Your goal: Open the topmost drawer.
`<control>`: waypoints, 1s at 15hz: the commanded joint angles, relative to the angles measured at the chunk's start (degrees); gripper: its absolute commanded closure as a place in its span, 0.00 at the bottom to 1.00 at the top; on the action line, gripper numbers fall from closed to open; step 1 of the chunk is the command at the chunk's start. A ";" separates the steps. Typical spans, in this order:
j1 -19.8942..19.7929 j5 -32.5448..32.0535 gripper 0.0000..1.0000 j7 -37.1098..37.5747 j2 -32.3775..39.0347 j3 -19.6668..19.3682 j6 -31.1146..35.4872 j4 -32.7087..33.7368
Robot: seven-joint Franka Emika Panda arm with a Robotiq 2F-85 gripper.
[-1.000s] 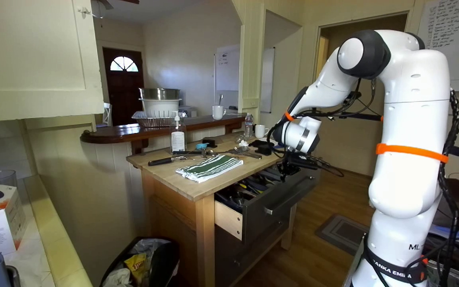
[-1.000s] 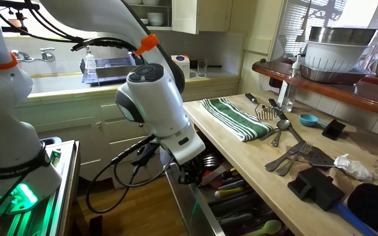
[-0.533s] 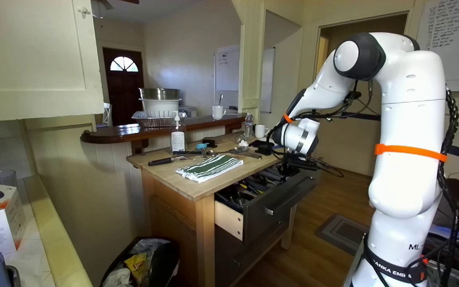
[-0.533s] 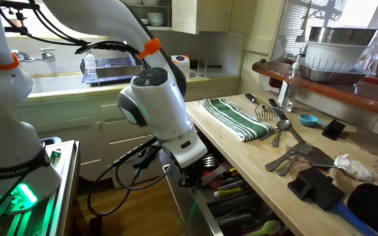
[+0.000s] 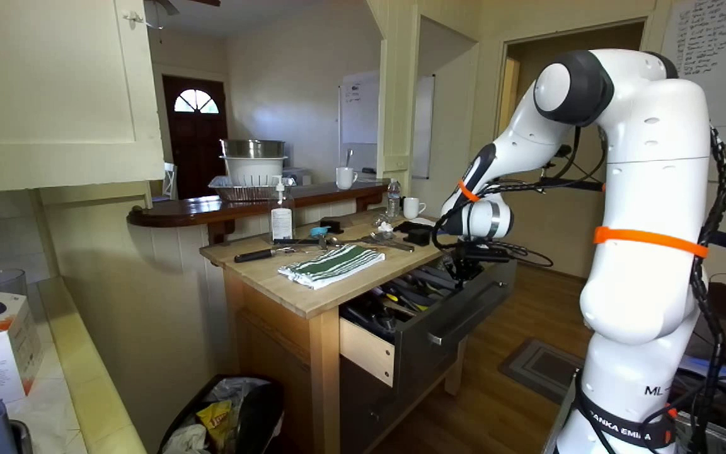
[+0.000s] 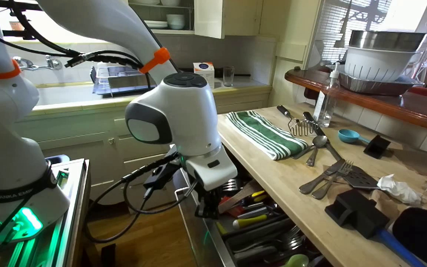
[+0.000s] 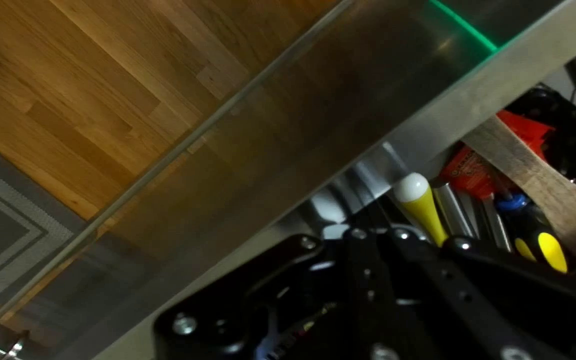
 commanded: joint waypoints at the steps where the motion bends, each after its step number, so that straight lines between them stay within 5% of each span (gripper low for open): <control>1: -1.37 -9.27 1.00 7.33 -1.25 -0.82 -9.98 -0.38; 7: -2.38 -16.33 1.00 15.35 -3.29 -0.51 -25.18 1.07; 15: -2.62 -5.63 0.99 13.38 -7.22 1.36 -16.19 0.59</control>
